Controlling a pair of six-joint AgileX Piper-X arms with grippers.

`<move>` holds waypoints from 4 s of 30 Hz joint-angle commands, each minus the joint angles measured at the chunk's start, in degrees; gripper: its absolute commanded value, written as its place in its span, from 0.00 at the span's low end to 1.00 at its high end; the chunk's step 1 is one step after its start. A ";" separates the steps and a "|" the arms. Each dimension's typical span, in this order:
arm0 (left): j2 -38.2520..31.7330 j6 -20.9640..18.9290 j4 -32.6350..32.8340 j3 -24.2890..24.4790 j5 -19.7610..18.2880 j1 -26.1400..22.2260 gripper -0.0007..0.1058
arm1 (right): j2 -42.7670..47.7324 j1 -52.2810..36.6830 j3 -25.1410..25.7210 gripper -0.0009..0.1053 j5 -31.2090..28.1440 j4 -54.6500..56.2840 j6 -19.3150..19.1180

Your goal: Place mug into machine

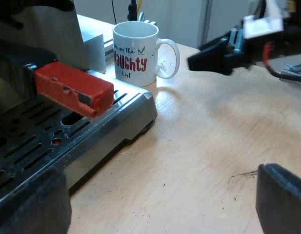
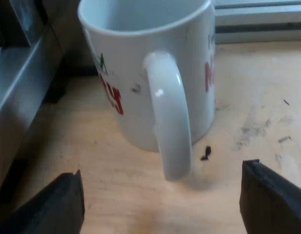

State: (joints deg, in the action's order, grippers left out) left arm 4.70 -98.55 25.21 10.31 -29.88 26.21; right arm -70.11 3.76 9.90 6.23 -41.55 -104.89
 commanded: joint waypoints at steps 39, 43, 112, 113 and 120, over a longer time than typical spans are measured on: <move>-0.04 -0.13 -1.94 0.08 11.07 0.27 0.74 | 27.78 3.58 12.71 0.01 -3.33 42.62 -7.42; -0.04 -0.13 -3.52 -0.87 14.57 0.27 0.74 | 36.60 8.73 12.71 0.01 -2.95 52.62 -7.51; -0.01 -0.55 -21.37 -11.18 17.14 0.27 0.74 | -24.23 52.19 39.36 0.48 -34.73 9.13 6.16; -0.01 -0.55 -21.37 -11.18 17.14 0.27 0.74 | -24.02 52.80 39.36 0.48 -34.76 9.56 6.16; -0.01 -0.55 -21.37 -11.18 17.14 0.27 0.74 | -24.04 54.48 37.06 0.48 -41.50 11.79 9.96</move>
State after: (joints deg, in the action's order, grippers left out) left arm 4.75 -98.55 4.62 -0.63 -12.33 26.21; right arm -94.70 58.39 47.39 -34.12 -30.14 -95.55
